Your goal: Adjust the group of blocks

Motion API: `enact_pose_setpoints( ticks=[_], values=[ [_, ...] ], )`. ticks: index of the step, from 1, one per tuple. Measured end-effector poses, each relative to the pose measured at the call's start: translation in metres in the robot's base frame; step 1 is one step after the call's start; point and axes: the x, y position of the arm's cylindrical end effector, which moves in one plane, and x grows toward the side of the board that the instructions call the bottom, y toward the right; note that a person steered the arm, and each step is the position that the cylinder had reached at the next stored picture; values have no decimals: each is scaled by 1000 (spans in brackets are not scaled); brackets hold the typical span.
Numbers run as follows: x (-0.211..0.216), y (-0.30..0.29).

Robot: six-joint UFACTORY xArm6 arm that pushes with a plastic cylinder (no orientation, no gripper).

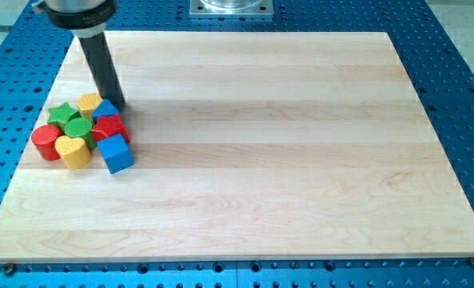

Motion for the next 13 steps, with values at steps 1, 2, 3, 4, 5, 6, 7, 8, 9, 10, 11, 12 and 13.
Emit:
enact_pose_setpoints(
  ticks=[1,2,3,4,5,6,7,8,9,10,11,12,13],
  values=[
    [-3,-23],
    [-26,-24],
    [-33,-81],
    [7,-89],
    [30,-87],
    [59,-86],
    [62,-101],
    [64,-103],
    [102,-97],
    [127,-101],
    [131,-89],
    [136,-80],
    [144,-46]
  ],
)
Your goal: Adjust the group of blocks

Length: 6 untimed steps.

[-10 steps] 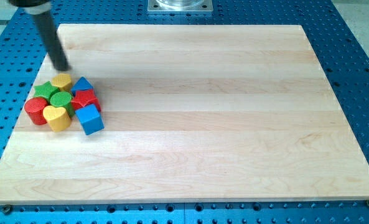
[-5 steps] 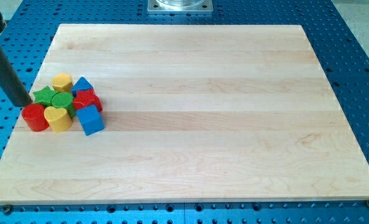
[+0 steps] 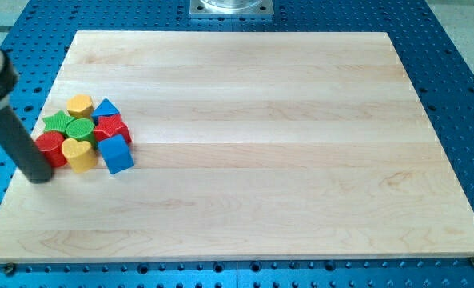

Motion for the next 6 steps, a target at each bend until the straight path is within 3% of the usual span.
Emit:
enact_pose_setpoints(
  ticks=[6],
  values=[
    [9,34]
  ],
)
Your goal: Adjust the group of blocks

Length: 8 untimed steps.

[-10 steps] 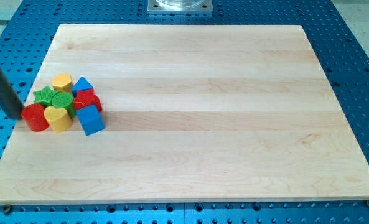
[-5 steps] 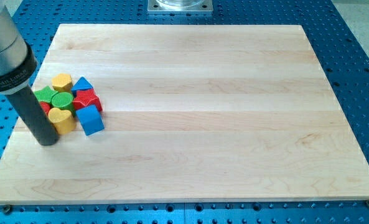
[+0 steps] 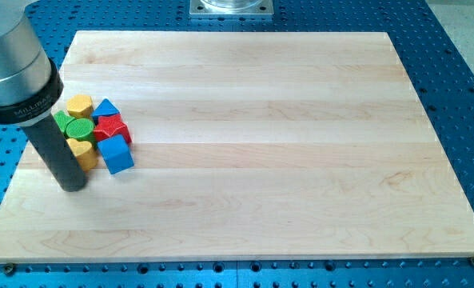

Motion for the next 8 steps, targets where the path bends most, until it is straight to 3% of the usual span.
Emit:
enact_pose_setpoints(
  ticks=[2,3,4,5,8],
  values=[
    [-11,1],
    [24,-2],
    [45,61],
    [11,80],
    [-13,45]
  ],
)
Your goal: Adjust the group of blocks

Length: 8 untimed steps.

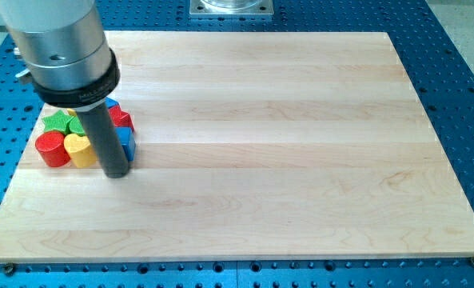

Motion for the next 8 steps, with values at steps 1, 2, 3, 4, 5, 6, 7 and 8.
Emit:
enact_pose_setpoints(
  ticks=[1,2,3,4,5,6,7,8],
  values=[
    [17,22],
    [-22,89],
    [-40,74],
    [-39,38],
    [-39,22],
    [-39,17],
    [-39,18],
    [-39,18]
  ],
)
